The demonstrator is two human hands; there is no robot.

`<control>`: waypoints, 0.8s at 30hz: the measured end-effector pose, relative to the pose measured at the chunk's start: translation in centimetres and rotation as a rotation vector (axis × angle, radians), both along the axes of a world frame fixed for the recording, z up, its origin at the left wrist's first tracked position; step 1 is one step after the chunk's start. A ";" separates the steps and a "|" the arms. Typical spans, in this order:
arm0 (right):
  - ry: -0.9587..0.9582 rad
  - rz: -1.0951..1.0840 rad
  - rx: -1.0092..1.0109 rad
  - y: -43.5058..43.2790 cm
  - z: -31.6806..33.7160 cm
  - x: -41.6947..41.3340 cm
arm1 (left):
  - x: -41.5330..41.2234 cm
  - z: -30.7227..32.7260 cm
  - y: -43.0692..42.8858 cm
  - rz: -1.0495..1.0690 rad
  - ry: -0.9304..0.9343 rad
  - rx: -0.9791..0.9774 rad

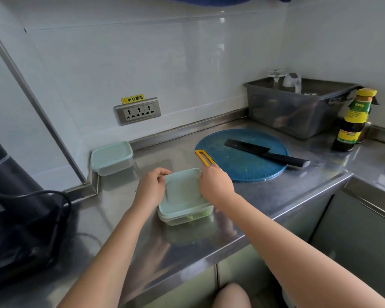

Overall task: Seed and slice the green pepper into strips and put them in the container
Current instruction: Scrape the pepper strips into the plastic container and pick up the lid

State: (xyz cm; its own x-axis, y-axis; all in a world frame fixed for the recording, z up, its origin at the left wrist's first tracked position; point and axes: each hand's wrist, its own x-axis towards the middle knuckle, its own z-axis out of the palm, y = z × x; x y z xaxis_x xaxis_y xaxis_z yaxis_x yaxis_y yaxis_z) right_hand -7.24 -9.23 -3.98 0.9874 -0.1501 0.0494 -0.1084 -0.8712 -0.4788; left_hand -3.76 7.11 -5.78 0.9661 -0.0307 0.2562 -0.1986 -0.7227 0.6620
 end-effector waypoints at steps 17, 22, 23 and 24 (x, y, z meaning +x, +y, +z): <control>0.125 0.047 0.255 0.0 -0.5 2.9 | -3.7 1.7 -2.1 -0.369 0.284 0.726; 0.171 0.148 0.141 0.3 -1.5 4.9 | -3.5 1.2 -2.3 -0.366 0.242 0.751; 0.188 0.166 0.139 0.3 -1.8 5.1 | -3.5 1.0 -2.3 -0.356 0.213 0.753; 0.198 0.152 0.154 0.3 -1.8 5.3 | -3.4 0.8 -2.2 -0.349 0.190 0.758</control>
